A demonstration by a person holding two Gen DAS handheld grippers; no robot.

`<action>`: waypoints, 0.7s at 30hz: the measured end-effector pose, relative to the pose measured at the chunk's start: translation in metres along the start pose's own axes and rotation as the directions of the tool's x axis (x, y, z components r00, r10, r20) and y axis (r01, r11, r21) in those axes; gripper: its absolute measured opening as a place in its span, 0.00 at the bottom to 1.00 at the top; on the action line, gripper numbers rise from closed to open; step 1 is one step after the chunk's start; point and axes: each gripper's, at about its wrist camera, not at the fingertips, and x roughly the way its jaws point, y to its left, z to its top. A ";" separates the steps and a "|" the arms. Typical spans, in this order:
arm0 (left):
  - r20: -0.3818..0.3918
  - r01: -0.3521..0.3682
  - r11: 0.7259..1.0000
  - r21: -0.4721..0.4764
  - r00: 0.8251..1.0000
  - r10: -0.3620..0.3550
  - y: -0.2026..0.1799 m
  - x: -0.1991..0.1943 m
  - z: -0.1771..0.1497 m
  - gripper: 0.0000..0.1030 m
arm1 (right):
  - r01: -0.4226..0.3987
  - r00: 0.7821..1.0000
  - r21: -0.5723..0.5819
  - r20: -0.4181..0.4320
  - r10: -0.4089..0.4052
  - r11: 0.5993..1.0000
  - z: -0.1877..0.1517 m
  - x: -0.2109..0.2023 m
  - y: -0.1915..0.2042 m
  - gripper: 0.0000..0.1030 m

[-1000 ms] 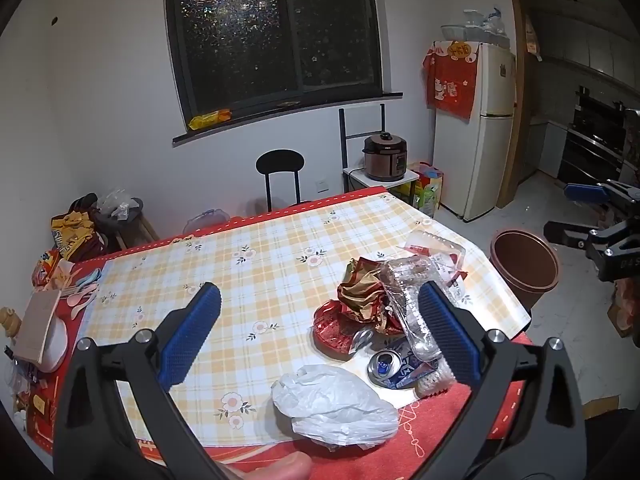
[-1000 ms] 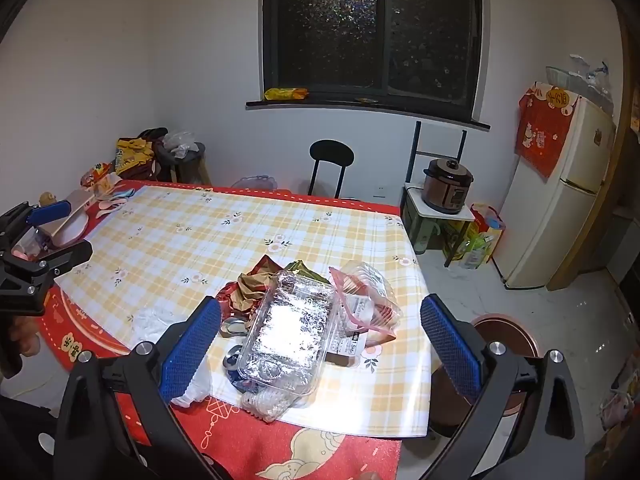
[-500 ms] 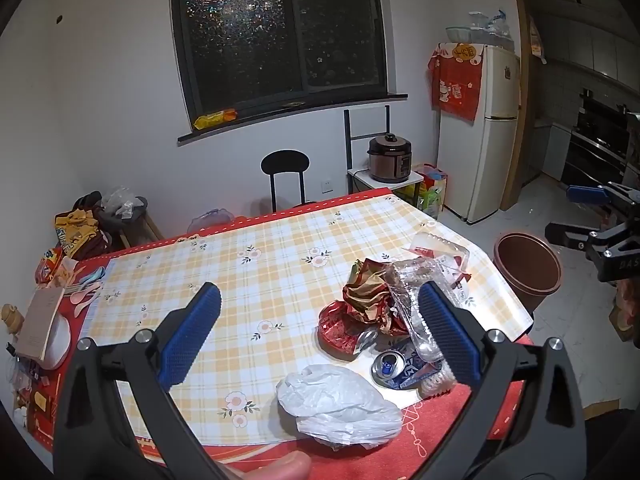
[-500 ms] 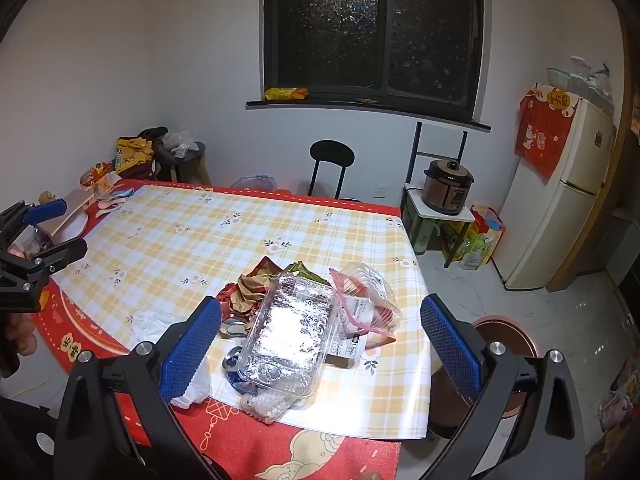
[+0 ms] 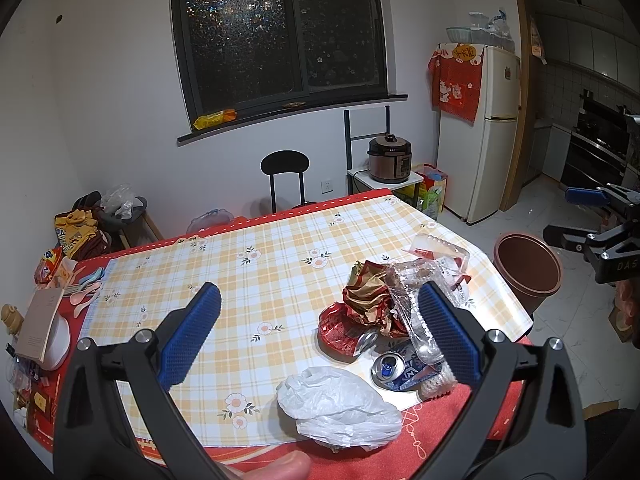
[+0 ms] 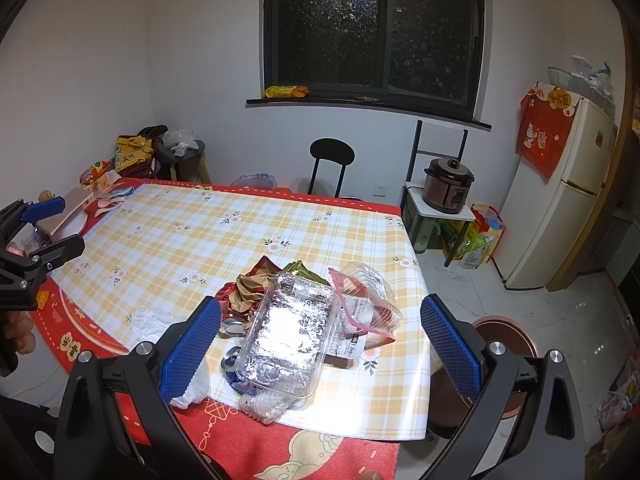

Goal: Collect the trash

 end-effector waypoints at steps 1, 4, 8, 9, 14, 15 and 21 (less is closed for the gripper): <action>0.000 0.000 1.000 0.000 1.000 0.000 0.000 0.000 0.000 0.95 | 0.000 1.000 0.000 0.000 0.000 1.000 0.000 0.000 0.000 0.95; 0.000 0.000 1.000 0.000 1.000 0.000 0.000 0.000 0.000 0.95 | 0.000 1.000 0.000 -0.001 0.000 1.000 0.000 0.001 0.000 0.95; -0.001 0.000 1.000 0.000 1.000 0.000 0.000 0.000 0.000 0.95 | 0.000 1.000 0.000 -0.002 0.000 1.000 0.000 0.002 0.000 0.95; -0.001 0.000 1.000 0.000 1.000 0.000 0.000 0.000 0.000 0.95 | -0.001 1.000 0.000 -0.002 0.001 1.000 0.000 0.003 0.000 0.95; -0.003 0.000 1.000 -0.002 1.000 0.000 0.002 -0.002 0.000 0.95 | -0.002 1.000 0.000 -0.003 0.002 1.000 0.002 0.007 0.001 0.95; -0.004 -0.001 1.000 -0.004 1.000 0.001 0.003 -0.001 0.002 0.95 | -0.002 1.000 0.000 -0.003 0.002 1.000 0.003 0.008 0.002 0.95; -0.003 -0.002 1.000 -0.009 1.000 0.002 0.007 -0.001 0.003 0.95 | -0.004 1.000 -0.001 -0.002 0.004 1.000 0.002 0.009 0.004 0.95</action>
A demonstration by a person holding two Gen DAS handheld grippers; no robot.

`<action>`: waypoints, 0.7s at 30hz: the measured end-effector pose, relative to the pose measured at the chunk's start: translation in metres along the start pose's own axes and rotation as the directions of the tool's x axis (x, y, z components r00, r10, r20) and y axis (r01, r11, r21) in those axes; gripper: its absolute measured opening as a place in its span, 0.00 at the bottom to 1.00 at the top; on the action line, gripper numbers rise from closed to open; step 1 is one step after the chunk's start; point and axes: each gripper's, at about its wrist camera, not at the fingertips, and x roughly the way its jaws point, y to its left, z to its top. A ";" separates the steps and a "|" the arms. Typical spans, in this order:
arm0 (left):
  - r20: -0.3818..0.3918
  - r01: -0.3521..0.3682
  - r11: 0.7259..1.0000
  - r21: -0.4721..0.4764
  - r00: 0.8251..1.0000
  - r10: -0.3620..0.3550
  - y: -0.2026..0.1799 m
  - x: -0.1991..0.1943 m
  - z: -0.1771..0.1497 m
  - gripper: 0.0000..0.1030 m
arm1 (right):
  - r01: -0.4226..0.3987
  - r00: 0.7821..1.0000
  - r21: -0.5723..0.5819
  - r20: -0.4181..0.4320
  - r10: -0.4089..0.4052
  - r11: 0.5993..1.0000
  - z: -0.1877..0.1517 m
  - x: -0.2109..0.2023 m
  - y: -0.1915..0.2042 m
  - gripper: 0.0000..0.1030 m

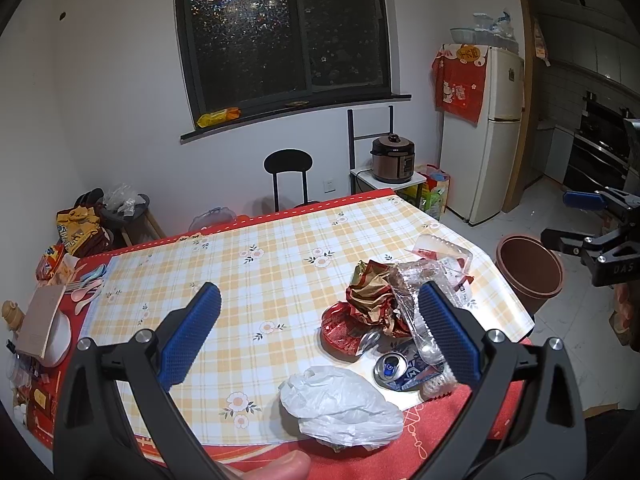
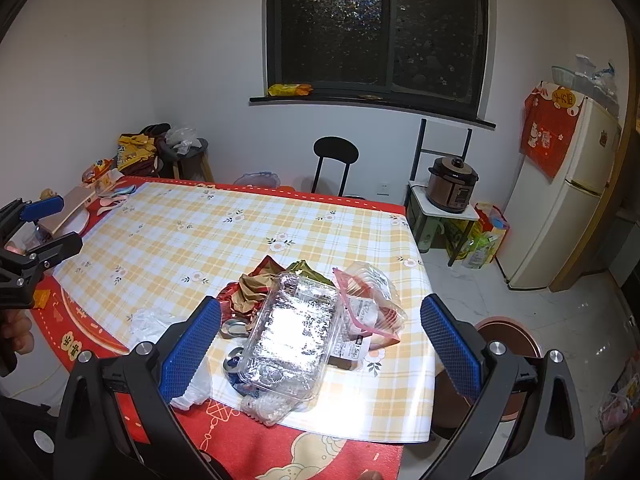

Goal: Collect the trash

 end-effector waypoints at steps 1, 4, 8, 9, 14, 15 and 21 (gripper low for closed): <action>0.000 0.001 1.000 0.000 1.000 -0.001 0.000 0.000 0.000 0.95 | 0.000 1.000 0.000 0.000 0.000 1.000 0.000 0.000 0.000 0.95; 0.000 0.002 1.000 0.000 1.000 -0.002 0.002 0.000 0.001 0.95 | 0.000 1.000 0.001 -0.001 0.000 1.000 0.000 0.000 0.000 0.95; 0.000 0.002 1.000 0.000 1.000 -0.002 0.002 0.000 0.001 0.95 | 0.000 1.000 0.001 -0.002 0.000 1.000 -0.001 0.000 0.000 0.95; 0.000 0.001 1.000 0.001 1.000 -0.001 0.000 0.000 0.000 0.95 | 0.000 1.000 0.001 -0.002 0.000 1.000 -0.001 0.000 0.001 0.95; -0.001 0.000 1.000 0.000 1.000 0.000 0.001 0.000 0.001 0.95 | -0.002 1.000 0.001 -0.002 0.002 1.000 0.001 -0.001 0.000 0.95; -0.001 0.001 1.000 0.000 1.000 -0.001 0.001 0.000 0.001 0.95 | -0.002 1.000 0.000 -0.002 0.002 1.000 -0.004 0.000 0.002 0.95; 0.000 -0.004 1.000 -0.005 1.000 0.004 0.004 -0.001 0.000 0.95 | -0.014 1.000 -0.002 -0.001 0.014 1.000 -0.013 0.006 0.008 0.95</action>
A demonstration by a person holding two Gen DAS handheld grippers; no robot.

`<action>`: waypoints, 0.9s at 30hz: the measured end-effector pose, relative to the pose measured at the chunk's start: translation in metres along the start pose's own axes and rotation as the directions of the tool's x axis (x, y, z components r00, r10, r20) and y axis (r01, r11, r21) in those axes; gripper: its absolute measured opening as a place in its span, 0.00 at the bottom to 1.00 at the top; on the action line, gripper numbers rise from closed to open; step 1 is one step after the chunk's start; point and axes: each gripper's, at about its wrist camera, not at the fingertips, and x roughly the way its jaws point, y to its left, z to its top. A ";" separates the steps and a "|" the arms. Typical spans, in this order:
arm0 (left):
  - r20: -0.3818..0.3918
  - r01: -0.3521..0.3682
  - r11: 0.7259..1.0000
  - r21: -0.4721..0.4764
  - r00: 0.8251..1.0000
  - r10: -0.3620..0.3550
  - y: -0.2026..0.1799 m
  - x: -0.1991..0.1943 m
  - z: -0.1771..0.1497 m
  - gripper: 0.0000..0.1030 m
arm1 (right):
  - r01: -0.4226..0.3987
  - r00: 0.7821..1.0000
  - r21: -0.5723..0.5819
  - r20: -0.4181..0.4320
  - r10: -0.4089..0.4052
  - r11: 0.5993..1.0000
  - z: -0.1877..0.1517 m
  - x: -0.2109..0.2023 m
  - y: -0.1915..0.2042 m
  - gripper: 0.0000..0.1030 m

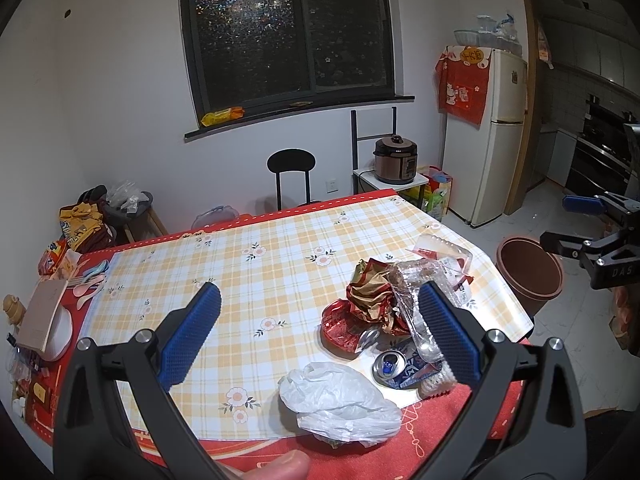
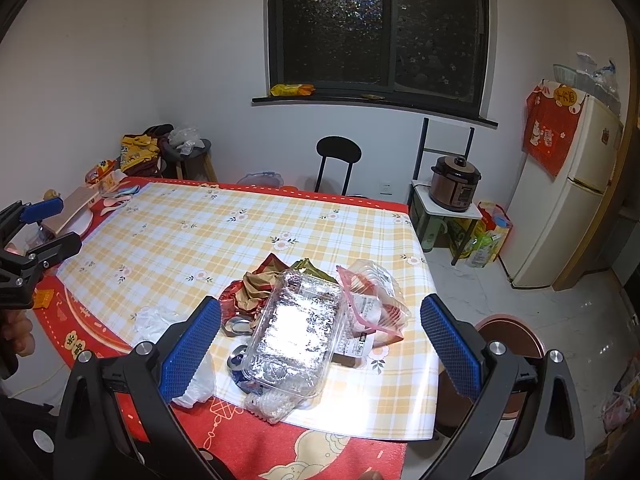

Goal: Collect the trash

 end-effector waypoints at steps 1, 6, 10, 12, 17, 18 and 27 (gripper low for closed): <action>0.000 -0.002 1.000 -0.002 1.000 0.002 0.001 -0.001 0.000 0.95 | -0.004 1.000 0.002 0.001 0.004 1.000 -0.001 -0.001 -0.001 0.95; -0.018 -0.013 1.000 -0.025 1.000 0.012 -0.005 -0.002 -0.004 0.95 | -0.015 1.000 0.014 -0.006 0.015 1.000 -0.004 0.001 -0.005 0.95; -0.035 -0.018 0.998 -0.060 0.999 0.016 -0.007 0.001 -0.008 0.95 | -0.029 1.000 0.031 -0.007 0.029 0.999 -0.004 0.003 -0.015 0.95; -0.041 -0.016 0.995 -0.096 0.999 0.012 -0.007 0.002 -0.010 0.95 | -0.034 0.999 0.036 0.001 0.034 0.999 -0.007 0.004 -0.018 0.95; -0.044 0.005 0.982 -0.186 0.999 -0.014 -0.006 0.006 -0.021 0.95 | -0.058 0.998 0.073 0.035 0.055 0.996 -0.017 0.014 -0.030 0.95; -0.042 0.002 0.980 -0.201 0.999 -0.011 -0.006 0.007 -0.025 0.95 | -0.066 0.997 0.088 0.040 0.062 0.994 -0.020 0.017 -0.033 0.95; -0.122 -0.081 0.938 -0.337 0.992 0.042 -0.009 0.028 -0.072 0.95 | -0.157 0.987 0.126 -0.013 0.160 0.979 -0.056 0.054 -0.041 0.95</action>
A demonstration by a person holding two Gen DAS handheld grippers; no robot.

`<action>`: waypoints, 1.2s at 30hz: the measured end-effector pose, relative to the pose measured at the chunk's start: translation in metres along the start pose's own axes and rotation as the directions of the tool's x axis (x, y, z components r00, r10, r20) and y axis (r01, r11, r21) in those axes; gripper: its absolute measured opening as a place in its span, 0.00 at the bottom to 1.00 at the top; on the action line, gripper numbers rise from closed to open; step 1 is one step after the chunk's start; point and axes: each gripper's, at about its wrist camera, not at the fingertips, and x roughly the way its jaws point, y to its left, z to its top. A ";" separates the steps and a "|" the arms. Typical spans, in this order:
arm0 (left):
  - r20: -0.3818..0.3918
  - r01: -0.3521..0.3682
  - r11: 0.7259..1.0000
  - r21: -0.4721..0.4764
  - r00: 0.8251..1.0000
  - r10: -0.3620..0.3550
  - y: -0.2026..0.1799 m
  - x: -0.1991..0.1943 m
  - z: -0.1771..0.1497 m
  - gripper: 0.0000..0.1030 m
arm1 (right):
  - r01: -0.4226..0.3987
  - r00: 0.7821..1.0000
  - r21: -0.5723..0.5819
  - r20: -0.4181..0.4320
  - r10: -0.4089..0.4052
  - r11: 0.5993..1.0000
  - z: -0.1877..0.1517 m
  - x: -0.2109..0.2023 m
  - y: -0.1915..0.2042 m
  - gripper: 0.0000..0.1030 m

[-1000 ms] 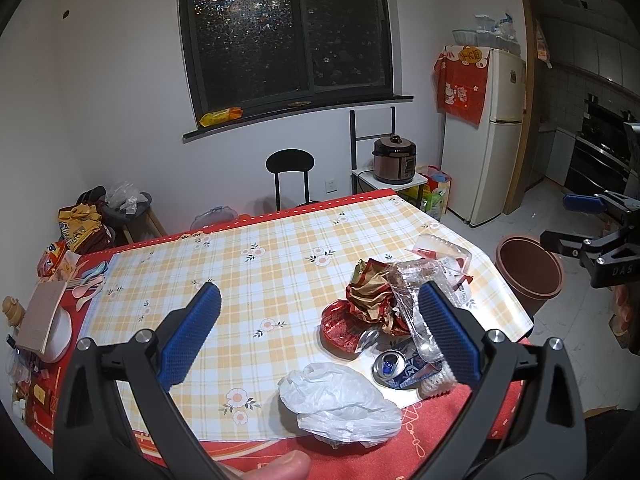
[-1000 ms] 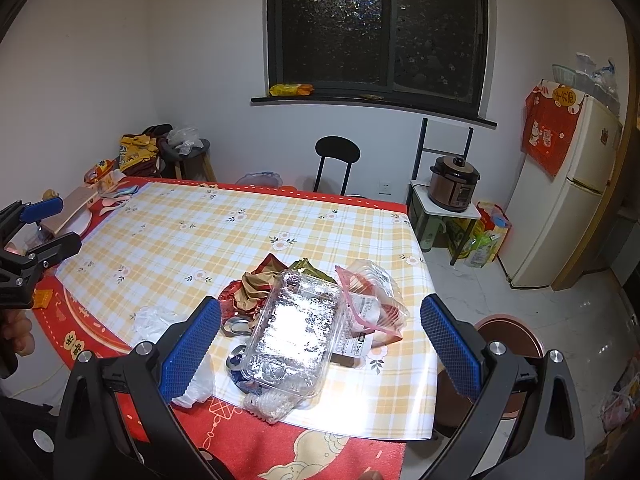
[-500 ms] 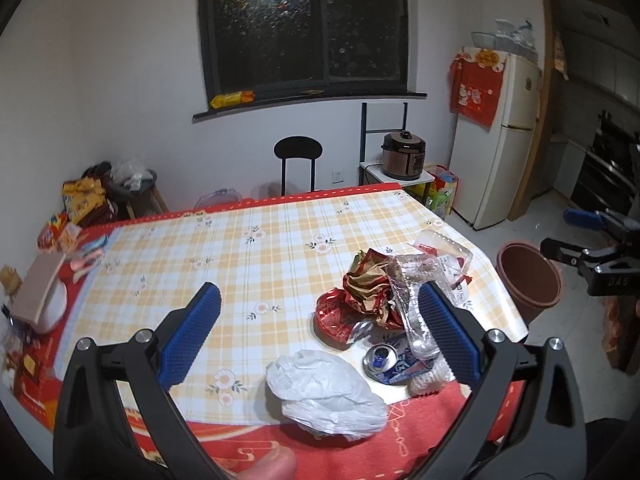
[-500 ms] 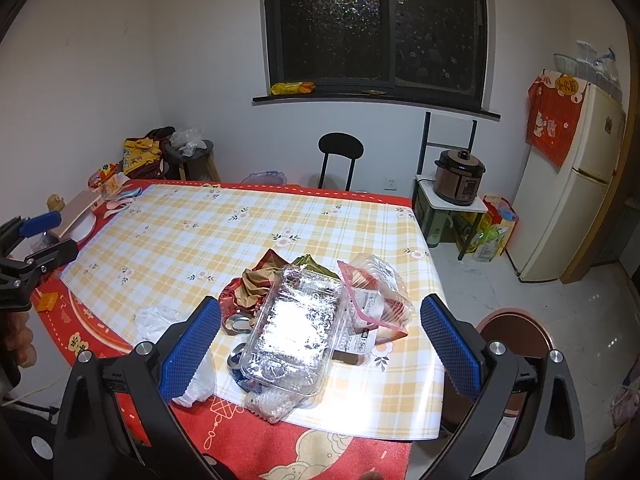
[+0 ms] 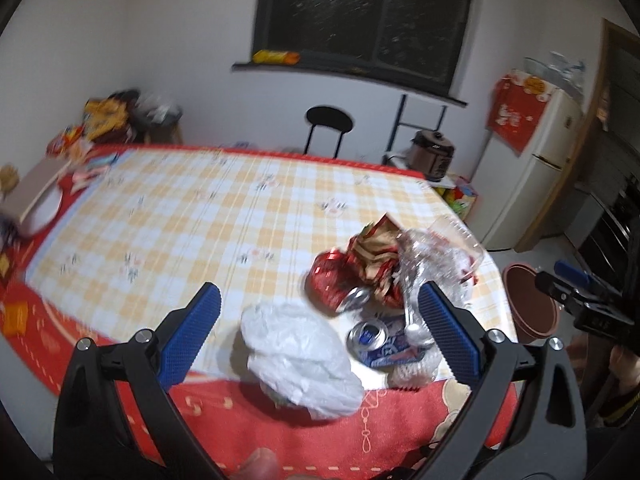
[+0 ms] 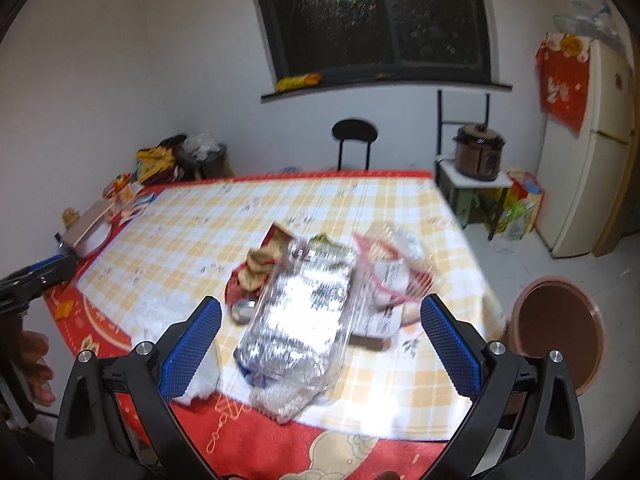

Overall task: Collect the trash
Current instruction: 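Move the right tool toward the clear plastic container and close on it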

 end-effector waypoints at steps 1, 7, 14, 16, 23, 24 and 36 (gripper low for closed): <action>-0.008 -0.005 1.000 -0.016 1.000 0.005 0.001 0.002 -0.005 0.95 | -0.015 1.000 0.003 -0.010 0.015 1.000 -0.003 0.003 -0.002 0.95; -0.085 -0.027 0.998 -0.064 0.996 0.022 -0.001 0.015 -0.032 0.95 | -0.080 0.994 -0.030 -0.073 0.077 0.996 -0.014 0.025 -0.002 0.95; -0.139 -0.040 0.990 -0.138 0.990 0.021 0.014 0.023 -0.053 0.94 | -0.096 0.985 -0.066 -0.147 0.086 0.993 -0.025 0.044 0.009 0.95; -0.150 -0.034 0.989 -0.146 0.989 0.012 0.021 0.030 -0.056 0.94 | -0.096 0.985 -0.073 -0.149 0.084 0.993 -0.026 0.048 0.012 0.95; -0.210 0.025 0.984 -0.176 0.976 -0.063 0.040 0.067 -0.048 0.94 | -0.027 0.984 -0.054 -0.178 0.017 0.998 -0.022 0.059 0.019 0.95; -0.213 0.033 0.984 -0.178 0.974 -0.071 0.042 0.072 -0.046 0.94 | -0.013 0.984 -0.060 -0.177 0.003 0.998 -0.020 0.060 0.021 0.95; -0.270 0.114 0.972 -0.204 0.948 -0.168 0.064 0.124 -0.039 0.94 | 0.059 0.965 -0.113 -0.249 -0.086 0.992 -0.009 0.095 0.053 0.95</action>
